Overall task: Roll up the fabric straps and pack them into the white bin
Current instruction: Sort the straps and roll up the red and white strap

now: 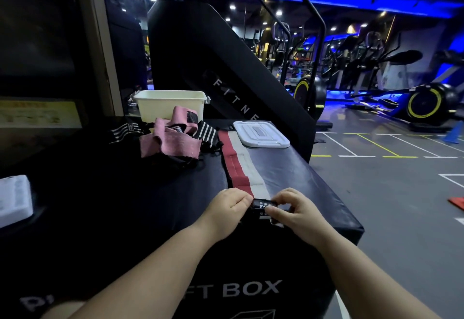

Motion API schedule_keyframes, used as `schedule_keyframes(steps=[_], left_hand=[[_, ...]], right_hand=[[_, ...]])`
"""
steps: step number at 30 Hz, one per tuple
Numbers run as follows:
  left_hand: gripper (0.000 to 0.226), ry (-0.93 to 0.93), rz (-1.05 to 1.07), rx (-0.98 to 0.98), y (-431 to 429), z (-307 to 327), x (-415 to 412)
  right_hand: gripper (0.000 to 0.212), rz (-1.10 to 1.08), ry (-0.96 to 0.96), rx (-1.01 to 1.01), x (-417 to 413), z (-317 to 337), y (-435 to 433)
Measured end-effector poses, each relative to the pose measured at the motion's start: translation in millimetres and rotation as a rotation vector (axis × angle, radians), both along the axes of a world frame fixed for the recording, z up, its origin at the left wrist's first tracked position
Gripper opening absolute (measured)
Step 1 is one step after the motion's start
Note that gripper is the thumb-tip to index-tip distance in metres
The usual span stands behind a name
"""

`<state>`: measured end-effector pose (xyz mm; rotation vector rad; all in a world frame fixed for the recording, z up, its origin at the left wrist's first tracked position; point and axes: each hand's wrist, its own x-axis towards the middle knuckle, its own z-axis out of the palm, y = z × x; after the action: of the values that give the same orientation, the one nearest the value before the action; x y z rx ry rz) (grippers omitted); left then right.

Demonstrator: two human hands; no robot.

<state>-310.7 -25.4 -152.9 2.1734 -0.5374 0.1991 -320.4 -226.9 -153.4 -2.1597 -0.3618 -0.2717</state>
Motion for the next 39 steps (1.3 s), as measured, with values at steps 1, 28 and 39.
schedule_keyframes(steps=[1, 28, 39], left_hand=[[0.029, 0.031, -0.009, -0.014, -0.2, 1.2, -2.9], [0.012, 0.313, 0.088, -0.289, -6.4, 9.0, -13.1], [0.020, 0.403, 0.159, -0.277, -10.4, 14.3, -3.8]], right_hand=[[0.016, 0.001, 0.003, 0.047, -1.7, -0.3, 1.0], [0.022, 0.047, -0.070, 0.074, -6.4, -2.9, 12.2], [0.043, 0.125, -0.246, -0.125, -10.8, -6.1, -1.0]])
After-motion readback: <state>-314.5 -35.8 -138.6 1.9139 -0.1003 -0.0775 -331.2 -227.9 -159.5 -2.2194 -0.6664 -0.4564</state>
